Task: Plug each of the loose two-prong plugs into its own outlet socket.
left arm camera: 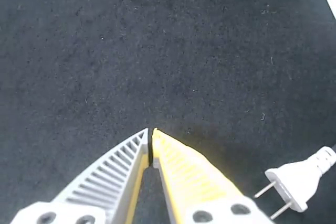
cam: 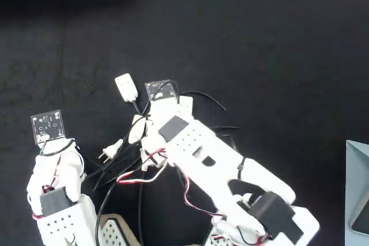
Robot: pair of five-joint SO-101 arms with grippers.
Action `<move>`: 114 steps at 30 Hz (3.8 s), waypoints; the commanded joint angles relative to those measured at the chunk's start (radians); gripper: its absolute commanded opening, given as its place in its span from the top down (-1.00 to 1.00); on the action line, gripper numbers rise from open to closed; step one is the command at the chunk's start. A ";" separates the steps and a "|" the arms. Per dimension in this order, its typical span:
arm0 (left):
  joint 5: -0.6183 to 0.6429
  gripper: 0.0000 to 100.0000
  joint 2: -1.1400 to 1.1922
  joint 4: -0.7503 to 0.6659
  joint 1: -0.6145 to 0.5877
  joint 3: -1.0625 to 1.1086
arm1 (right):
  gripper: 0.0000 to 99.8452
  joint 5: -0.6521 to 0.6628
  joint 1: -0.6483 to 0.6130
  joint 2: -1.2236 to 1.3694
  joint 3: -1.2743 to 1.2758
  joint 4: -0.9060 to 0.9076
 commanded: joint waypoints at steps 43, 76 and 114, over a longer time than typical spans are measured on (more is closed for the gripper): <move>0.005 0.94 -0.002 -0.020 -0.005 0.018 | 0.98 0.196 0.267 -0.143 -0.148 0.186; 0.005 0.94 -0.002 -0.020 -0.008 0.018 | 0.97 0.704 0.413 -0.283 0.001 0.206; 0.000 0.94 -0.002 -0.020 -0.010 0.018 | 0.79 0.100 0.107 0.260 -0.148 -0.051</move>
